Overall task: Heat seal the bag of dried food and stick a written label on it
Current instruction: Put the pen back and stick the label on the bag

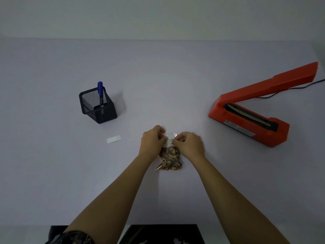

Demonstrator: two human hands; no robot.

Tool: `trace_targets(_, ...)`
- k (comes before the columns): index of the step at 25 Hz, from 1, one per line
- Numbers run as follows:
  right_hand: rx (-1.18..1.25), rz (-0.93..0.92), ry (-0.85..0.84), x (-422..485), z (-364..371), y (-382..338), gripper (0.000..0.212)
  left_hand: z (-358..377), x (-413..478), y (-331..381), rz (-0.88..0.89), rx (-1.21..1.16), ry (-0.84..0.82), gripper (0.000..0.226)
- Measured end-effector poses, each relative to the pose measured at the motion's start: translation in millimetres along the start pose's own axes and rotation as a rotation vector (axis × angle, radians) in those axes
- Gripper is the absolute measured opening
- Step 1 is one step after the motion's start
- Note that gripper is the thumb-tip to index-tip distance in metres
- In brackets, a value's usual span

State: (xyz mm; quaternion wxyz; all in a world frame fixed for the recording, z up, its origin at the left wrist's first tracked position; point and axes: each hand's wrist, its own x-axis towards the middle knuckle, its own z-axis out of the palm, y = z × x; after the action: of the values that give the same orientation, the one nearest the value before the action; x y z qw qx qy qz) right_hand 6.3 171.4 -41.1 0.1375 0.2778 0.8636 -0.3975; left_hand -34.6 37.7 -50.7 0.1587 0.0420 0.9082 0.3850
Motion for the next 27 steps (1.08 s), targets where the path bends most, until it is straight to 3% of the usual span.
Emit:
trace_targets(6, -0.017, 0.026, 0.045, -1, 3, -3, 0.008, 7, -1, -3, 0.131, 0.142, 0.038, 0.018)
trace_targets(11, 0.030, -0.040, 0.147, -5, 8, 0, 0.022, 7, -4, -9, 0.117, 0.125, 0.113, 0.024)
trace_targets(15, -0.017, -0.175, 0.125, -5, 10, 5, 0.004, 6, -2, -19, 0.271, 0.130, 0.057, 0.012)
trace_targets(19, -0.069, -0.408, 0.066, 0, 0, 23, 0.016, -7, -2, -35, 0.461, 0.142, -0.005, 0.011)
trace_targets(23, -0.348, -0.699, 0.077, 2, -12, 42, 0.027, -18, 0, -43, 0.627, 0.193, -0.066, 0.026)
trace_targets(27, -0.383, -0.795, 0.080, 8, -7, 53, 0.036, -17, 4, -53, 0.759, 0.251, -0.086, 0.040)
